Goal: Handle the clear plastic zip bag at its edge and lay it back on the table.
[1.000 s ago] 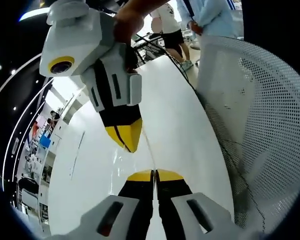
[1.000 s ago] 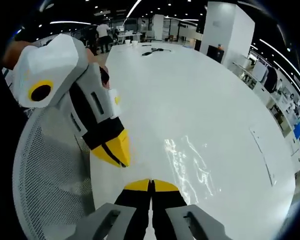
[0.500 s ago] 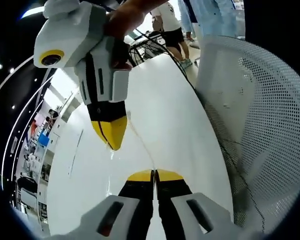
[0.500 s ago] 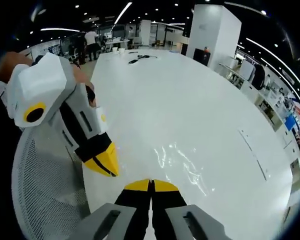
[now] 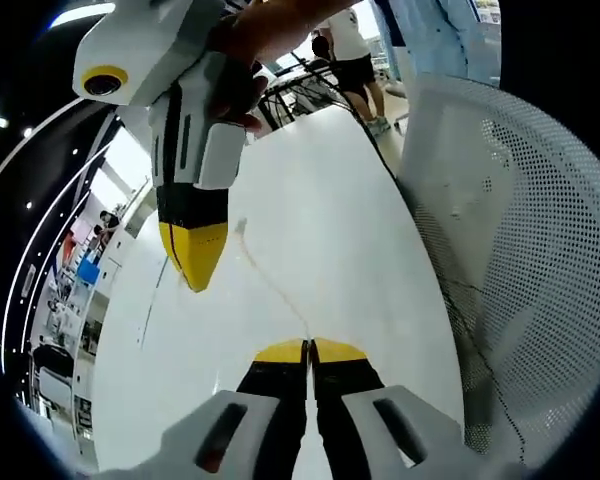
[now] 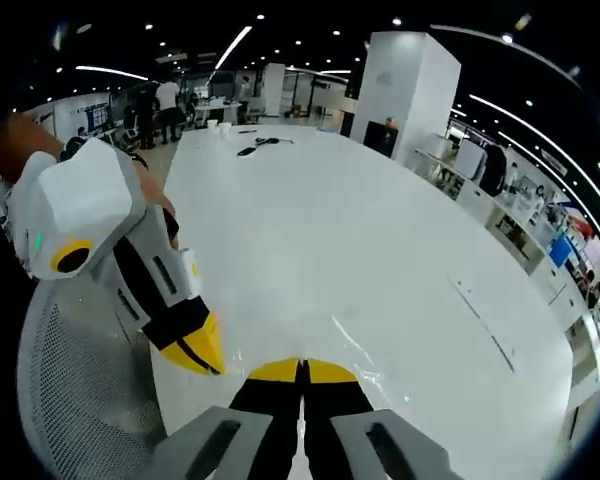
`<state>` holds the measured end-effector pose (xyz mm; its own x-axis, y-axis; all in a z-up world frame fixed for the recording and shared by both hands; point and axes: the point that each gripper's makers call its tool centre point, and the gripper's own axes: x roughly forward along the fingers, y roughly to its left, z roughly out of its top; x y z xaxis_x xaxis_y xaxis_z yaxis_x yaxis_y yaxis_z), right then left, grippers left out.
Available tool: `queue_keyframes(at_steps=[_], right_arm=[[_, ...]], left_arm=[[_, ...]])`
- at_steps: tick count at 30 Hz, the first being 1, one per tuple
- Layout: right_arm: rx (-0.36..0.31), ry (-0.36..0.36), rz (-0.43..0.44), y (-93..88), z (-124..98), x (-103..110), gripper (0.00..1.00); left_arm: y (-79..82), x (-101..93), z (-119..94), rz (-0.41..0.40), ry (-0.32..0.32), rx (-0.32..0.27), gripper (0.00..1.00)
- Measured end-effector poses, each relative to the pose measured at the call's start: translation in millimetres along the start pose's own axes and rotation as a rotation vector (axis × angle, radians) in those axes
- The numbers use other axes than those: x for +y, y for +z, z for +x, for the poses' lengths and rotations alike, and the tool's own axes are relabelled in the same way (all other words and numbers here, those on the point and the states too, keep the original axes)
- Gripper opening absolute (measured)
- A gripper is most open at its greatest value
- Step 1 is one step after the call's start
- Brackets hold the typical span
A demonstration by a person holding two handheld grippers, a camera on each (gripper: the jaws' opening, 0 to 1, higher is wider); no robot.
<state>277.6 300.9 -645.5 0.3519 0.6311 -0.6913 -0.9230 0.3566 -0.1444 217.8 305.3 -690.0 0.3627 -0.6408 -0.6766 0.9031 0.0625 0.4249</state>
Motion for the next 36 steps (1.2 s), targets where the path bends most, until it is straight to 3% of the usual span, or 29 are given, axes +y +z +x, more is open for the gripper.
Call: queue_keyframes(at_steps=[10, 17, 25, 31, 36], right_arm=[[-0.104, -0.098, -0.078, 20.4, -11.7, -8.2, 0.0], [-0.146, -0.133, -0.082, 28.8, -15.6, -10.8, 0.0], [-0.151, -0.153, -0.077, 27.8, -16.0, -15.4, 0.0], [-0.158, -0.171, -0.124, 25.8, -12.6, -17.5, 0.0], [-0.145, -0.174, -0.141, 22.3, -8.0, -17.3, 0.0]], left_arm=[[0.5, 12.2, -4.6, -0.049, 0.035, 0.033, 0.0], [2.3, 14.9, -5.5, -0.085, 0.036, 0.029, 0.0], [2.4, 18.6, -7.1, -0.09, 0.048, 0.032, 0.0], [-3.4, 23.2, -3.5, -0.02, 0.072, 0.053, 0.01], [-6.9, 24.7, -1.0, -0.027, 0.073, 0.067, 0.01]])
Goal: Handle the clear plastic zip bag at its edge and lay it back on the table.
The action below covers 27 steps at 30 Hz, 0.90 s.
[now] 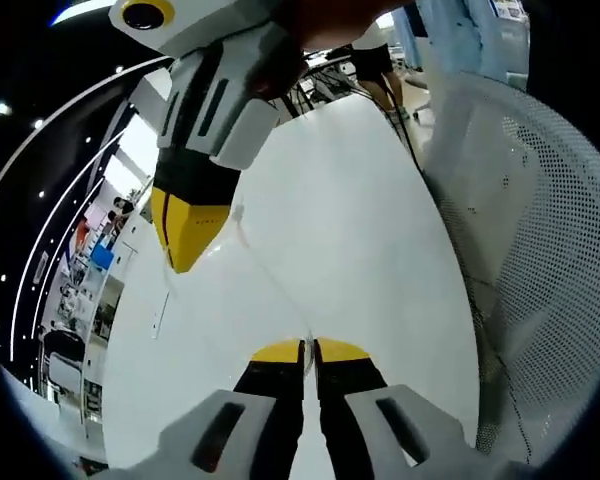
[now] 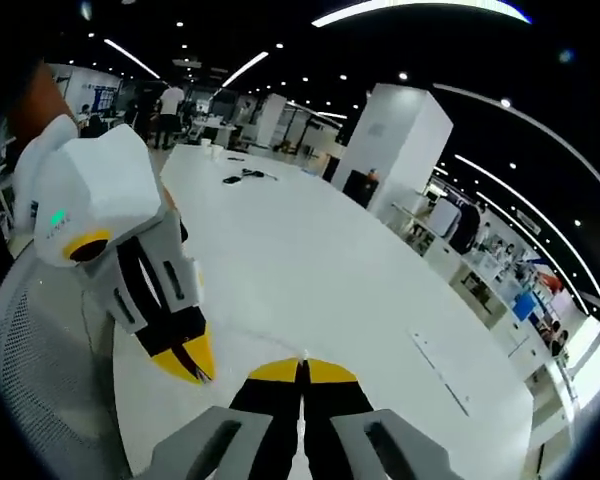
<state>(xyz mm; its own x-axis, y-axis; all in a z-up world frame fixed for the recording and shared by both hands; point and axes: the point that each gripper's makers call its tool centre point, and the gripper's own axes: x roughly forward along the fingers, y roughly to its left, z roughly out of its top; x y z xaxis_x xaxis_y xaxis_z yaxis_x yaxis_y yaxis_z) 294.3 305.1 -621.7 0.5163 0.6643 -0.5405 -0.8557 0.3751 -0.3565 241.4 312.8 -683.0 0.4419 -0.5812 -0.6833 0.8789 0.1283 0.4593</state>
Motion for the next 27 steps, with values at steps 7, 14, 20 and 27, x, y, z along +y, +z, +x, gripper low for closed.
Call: queue_keyframes(at_steps=[7, 14, 20, 27], right_arm=[[0.024, -0.012, -0.003, -8.1, 6.9, 0.1, 0.0], [0.05, -0.006, 0.022, -14.8, 15.1, 2.7, 0.0], [0.088, 0.007, 0.027, -24.8, 21.5, 5.1, 0.0], [0.117, 0.01, 0.04, -34.9, 24.7, 3.7, 0.0]], left_arm=[[-11.5, 10.1, 2.9, -0.033, 0.032, 0.031, 0.04], [-19.6, 12.0, 4.4, -0.114, 0.025, 0.029, 0.11], [-19.3, 15.7, 1.1, -0.152, 0.038, 0.006, 0.17], [-19.1, 21.3, -3.3, -0.184, 0.068, -0.02, 0.24]])
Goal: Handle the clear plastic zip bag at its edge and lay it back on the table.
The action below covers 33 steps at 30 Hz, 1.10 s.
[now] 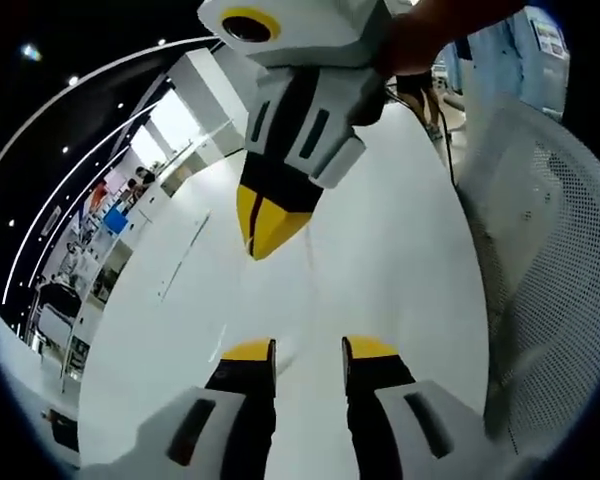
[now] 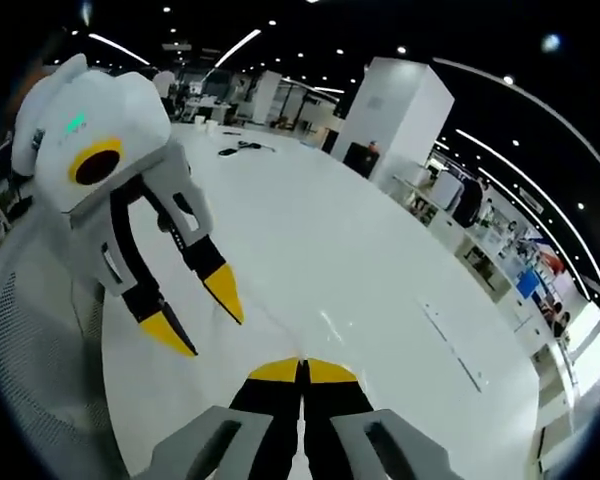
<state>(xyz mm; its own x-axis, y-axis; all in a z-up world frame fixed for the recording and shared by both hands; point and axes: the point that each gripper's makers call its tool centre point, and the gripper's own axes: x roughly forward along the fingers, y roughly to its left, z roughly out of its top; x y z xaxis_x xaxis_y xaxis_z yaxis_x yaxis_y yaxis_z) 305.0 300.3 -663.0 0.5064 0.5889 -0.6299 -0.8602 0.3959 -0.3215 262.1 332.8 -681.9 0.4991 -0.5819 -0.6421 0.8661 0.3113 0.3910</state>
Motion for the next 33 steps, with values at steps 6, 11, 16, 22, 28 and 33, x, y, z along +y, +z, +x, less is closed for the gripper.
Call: queue_keyframes(at_steps=[6, 11, 16, 22, 28, 33], right_arm=[[0.026, -0.003, 0.005, -6.9, 3.0, -3.4, 0.0], [0.037, -0.005, 0.016, -10.9, 8.6, -5.5, 0.0], [0.054, -0.008, -0.005, -14.2, 13.4, -5.3, 0.0], [0.07, -0.023, -0.055, -20.7, 22.5, -8.2, 0.0], [0.079, -0.046, -0.035, -20.6, 22.7, -13.4, 0.0], [0.108, -0.069, -0.008, -25.9, 31.5, -18.1, 0.0]], left_arm=[[-0.2, 3.8, -5.2, -0.015, 0.019, -0.019, 0.27], [0.2, 2.7, -9.8, -0.057, 0.024, -0.038, 0.27], [-7.0, -1.1, -15.4, -0.087, 0.03, -0.043, 0.26], [-16.7, -9.1, -21.5, -0.11, 0.037, -0.038, 0.25], [-19.3, -7.0, -30.9, -0.133, 0.066, -0.047, 0.25], [-25.3, -6.6, -37.7, -0.146, 0.081, -0.048, 0.26]])
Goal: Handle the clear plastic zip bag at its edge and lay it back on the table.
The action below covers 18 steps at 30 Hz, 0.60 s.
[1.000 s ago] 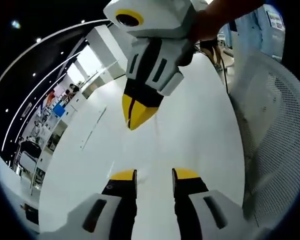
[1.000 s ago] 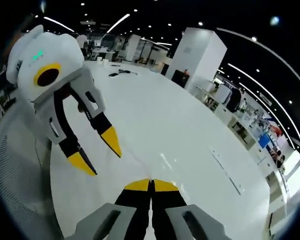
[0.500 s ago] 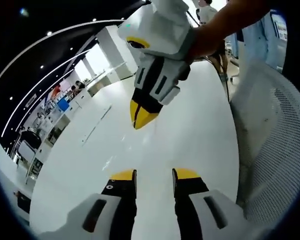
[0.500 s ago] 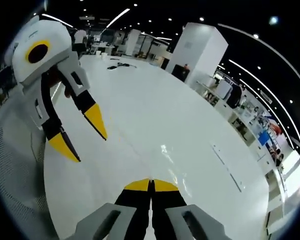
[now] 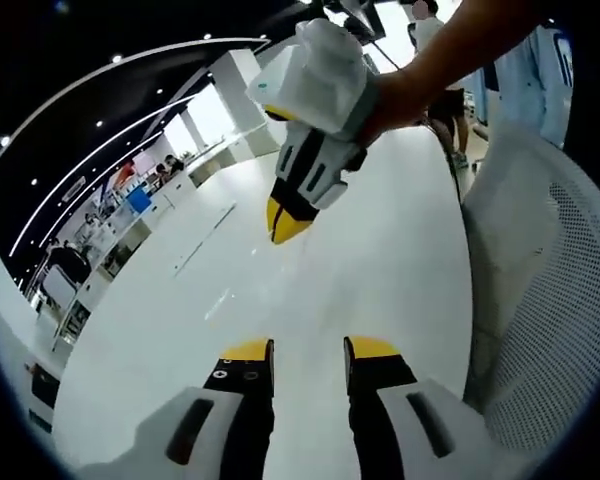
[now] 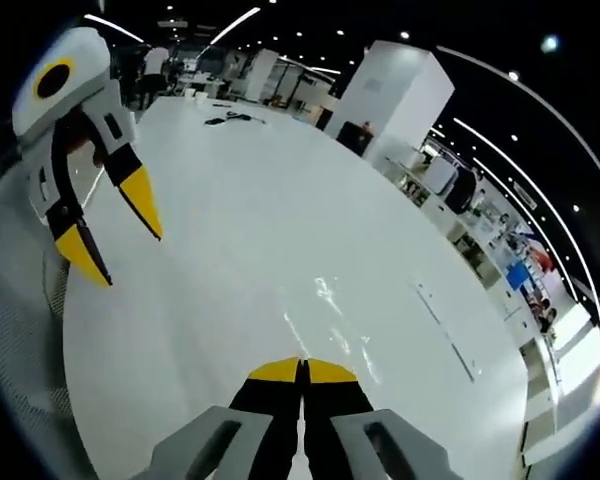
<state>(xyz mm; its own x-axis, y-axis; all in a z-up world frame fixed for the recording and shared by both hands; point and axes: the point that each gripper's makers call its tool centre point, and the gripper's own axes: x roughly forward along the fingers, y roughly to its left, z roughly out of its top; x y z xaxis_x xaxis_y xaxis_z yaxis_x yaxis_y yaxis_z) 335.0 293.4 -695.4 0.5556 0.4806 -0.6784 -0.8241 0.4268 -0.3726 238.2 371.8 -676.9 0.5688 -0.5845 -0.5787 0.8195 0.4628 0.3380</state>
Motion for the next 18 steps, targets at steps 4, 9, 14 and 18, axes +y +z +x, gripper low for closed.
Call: queue_keyframes(at_steps=[4, 9, 14, 18], right_arm=[[0.024, -0.027, 0.023, -4.8, 3.9, -7.9, 0.0], [0.05, -0.036, 0.029, -12.6, 9.4, -11.8, 0.0], [0.059, -0.027, 0.017, -13.4, 11.9, -9.8, 0.0], [0.067, -0.013, -0.009, -16.9, 18.7, -7.0, 0.0]], left_arm=[[-4.0, -0.3, -7.2, -0.011, 0.012, -0.003, 0.25], [-7.1, -1.1, -11.7, -0.02, 0.023, -0.004, 0.25], [-8.3, 1.0, -15.0, -0.04, 0.036, -0.009, 0.25], [-12.1, 2.4, -17.6, -0.051, 0.046, -0.008, 0.25]])
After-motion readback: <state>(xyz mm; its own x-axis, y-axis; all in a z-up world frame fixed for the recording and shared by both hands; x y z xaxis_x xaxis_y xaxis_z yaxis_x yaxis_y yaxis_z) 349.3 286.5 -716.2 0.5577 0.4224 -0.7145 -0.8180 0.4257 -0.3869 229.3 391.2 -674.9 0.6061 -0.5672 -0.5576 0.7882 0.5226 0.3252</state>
